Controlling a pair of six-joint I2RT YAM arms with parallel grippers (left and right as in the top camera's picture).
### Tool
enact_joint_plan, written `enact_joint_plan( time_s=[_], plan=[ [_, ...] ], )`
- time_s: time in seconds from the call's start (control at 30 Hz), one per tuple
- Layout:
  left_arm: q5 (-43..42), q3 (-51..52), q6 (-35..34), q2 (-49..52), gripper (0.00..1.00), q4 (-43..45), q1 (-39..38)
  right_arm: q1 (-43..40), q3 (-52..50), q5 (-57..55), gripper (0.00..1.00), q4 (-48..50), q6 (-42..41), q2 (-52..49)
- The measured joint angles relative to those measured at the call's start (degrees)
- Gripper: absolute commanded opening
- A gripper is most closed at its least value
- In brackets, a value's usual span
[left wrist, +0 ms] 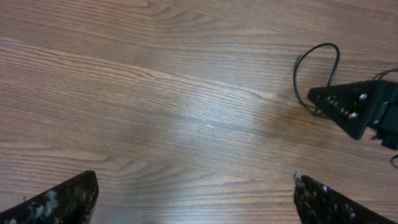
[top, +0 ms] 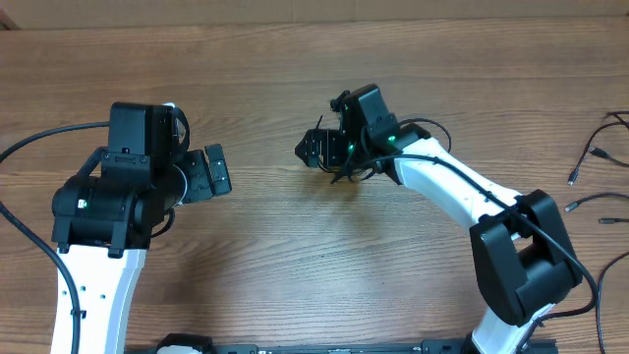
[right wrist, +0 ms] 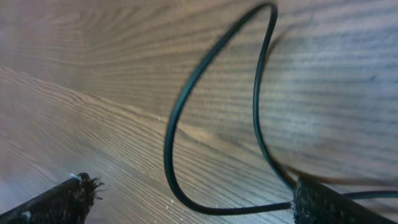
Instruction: Untangle cables
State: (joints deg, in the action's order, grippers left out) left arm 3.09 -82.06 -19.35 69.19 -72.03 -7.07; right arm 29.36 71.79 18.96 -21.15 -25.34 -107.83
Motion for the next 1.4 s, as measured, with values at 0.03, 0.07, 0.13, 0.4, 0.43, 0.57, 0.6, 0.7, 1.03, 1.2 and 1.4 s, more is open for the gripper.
enact_joint_plan(
  time_s=[0.03,0.07,0.13,0.4,0.43,0.57,0.6,0.7,1.03,1.2,1.4],
  plan=[
    [0.00,0.00,0.00,0.00,1.00,0.02,0.00,0.46,-1.11,-0.26,1.00,1.29,-0.09,0.00],
    [0.00,0.00,0.00,0.00,1.00,0.02,0.00,0.87,-2.23,-0.50,0.97,3.26,-0.11,0.00],
    [0.00,0.00,0.00,0.00,1.00,0.02,0.00,1.70,-4.26,-1.60,0.76,5.86,0.07,0.00],
    [0.00,0.00,0.00,0.00,1.00,0.02,0.00,2.58,-5.53,-3.02,0.04,11.93,1.07,0.00],
    [0.00,0.00,0.00,0.00,0.99,0.02,0.00,2.45,-5.51,-3.04,0.04,11.87,1.46,0.00],
    [-0.02,0.00,0.00,0.00,0.99,0.02,0.00,1.55,-0.22,-3.52,0.04,4.28,4.92,0.00],
    [0.00,0.00,0.00,0.00,1.00,0.02,0.00,1.11,3.76,-4.66,0.04,0.33,5.90,0.00],
    [0.00,0.00,0.00,0.00,0.99,0.02,0.00,0.02,15.98,-11.04,0.04,-9.81,7.78,0.20],
    [0.00,0.00,0.00,0.00,1.00,0.07,0.00,-14.75,56.04,-35.52,0.05,-24.13,11.43,4.81],
    [0.00,0.00,0.00,0.00,1.00,0.07,0.00,-33.18,63.82,-38.14,0.10,-22.03,11.87,6.84],
    [0.00,0.00,0.00,0.00,1.00,0.04,0.00,-53.05,63.95,-36.61,0.19,-18.45,10.43,6.19]
  ],
)
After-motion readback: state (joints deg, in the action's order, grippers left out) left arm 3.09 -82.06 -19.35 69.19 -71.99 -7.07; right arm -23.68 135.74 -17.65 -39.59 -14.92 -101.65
